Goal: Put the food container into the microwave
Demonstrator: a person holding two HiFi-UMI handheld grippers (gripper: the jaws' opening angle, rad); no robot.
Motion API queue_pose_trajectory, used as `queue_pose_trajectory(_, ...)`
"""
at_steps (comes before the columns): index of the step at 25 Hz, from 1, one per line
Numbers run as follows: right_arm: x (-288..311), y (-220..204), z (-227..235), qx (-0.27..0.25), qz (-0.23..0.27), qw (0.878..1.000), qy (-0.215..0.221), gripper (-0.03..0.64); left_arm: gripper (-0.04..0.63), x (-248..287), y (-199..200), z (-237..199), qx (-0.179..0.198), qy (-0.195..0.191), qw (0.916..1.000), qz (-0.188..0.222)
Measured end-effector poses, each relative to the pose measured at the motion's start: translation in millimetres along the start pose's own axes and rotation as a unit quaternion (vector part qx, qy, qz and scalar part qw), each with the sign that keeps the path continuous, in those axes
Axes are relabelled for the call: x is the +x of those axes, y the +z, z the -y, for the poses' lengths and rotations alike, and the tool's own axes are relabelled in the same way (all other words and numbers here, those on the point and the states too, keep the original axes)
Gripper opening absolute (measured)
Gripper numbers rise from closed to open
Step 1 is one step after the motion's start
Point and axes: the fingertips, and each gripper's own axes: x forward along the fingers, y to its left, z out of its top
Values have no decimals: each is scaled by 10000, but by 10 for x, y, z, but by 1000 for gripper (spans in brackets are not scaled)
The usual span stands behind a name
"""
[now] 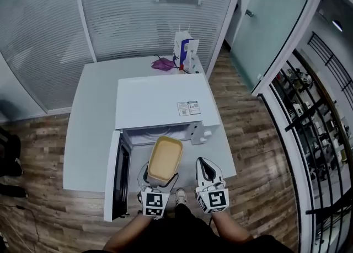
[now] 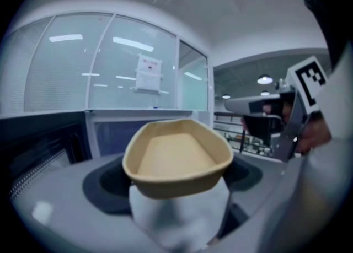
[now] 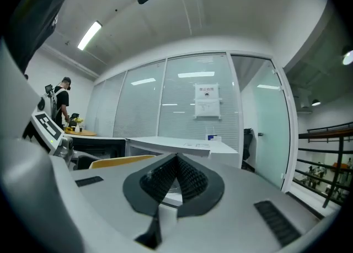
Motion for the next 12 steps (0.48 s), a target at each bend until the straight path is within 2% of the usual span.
queue_pose_trajectory(8, 531, -299, -2, -135, -311, 9964, 782, 6, 495, 403, -73, -412, -148, 709, 9973, -97)
queue_pose_trajectory(12, 722, -480, -17, -158, -433, 9931, 1078, 6, 495, 610, -130, -520, 40, 990, 9949, -166)
